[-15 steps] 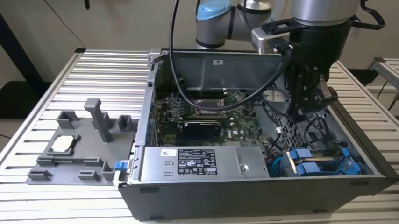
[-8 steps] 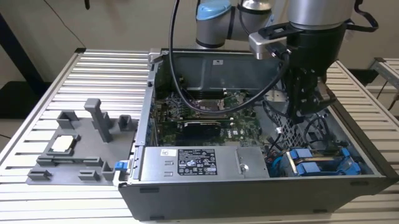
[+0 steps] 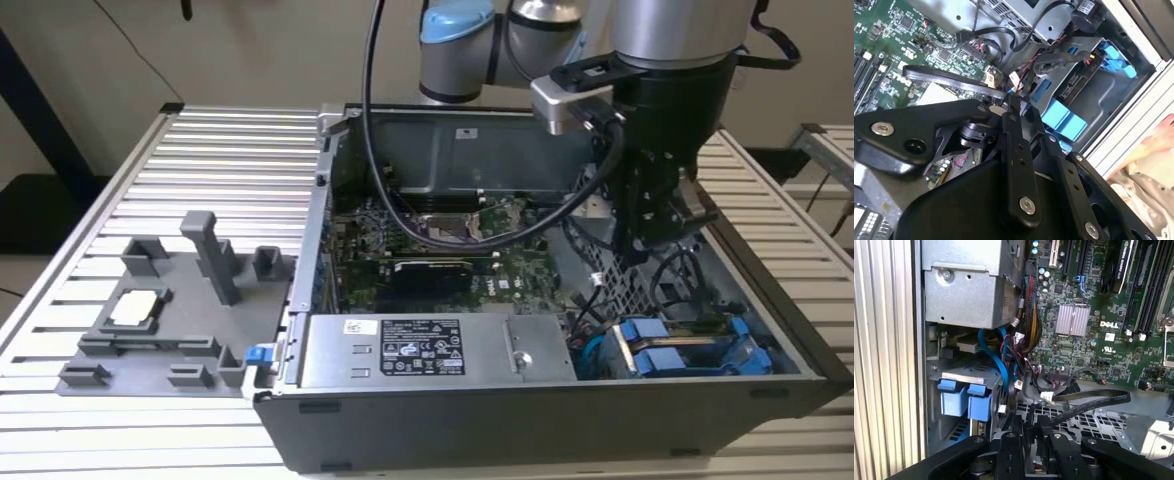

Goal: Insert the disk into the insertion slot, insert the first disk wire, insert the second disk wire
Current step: 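Insert the second disk wire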

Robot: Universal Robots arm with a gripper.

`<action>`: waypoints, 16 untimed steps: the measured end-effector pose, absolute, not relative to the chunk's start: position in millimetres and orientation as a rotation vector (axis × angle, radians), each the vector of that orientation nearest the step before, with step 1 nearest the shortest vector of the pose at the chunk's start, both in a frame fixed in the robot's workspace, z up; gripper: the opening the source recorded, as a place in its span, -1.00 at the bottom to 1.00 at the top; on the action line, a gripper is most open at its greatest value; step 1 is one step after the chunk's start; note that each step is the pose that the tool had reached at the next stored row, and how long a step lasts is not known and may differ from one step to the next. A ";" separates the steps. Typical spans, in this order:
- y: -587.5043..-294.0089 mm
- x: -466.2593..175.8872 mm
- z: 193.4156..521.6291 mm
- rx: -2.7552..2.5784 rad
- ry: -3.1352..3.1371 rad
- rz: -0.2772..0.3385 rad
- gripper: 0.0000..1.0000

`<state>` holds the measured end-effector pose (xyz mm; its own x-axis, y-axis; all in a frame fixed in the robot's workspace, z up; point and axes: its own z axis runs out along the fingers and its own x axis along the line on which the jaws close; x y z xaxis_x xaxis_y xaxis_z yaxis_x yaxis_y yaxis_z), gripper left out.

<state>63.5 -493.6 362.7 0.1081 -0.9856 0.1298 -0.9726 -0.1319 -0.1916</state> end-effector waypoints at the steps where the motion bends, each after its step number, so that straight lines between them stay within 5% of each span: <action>1: -493.7 63.4 362.7 -2.296 2.029 -0.348 -0.51; 3: -493.7 63.4 362.7 -2.298 2.027 -0.348 -0.65; 16: -511.4 66.0 362.4 -2.305 2.032 -0.336 -0.67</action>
<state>66.0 -511.4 362.4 0.1129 -0.9853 0.1285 -0.9742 -0.1352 -0.1805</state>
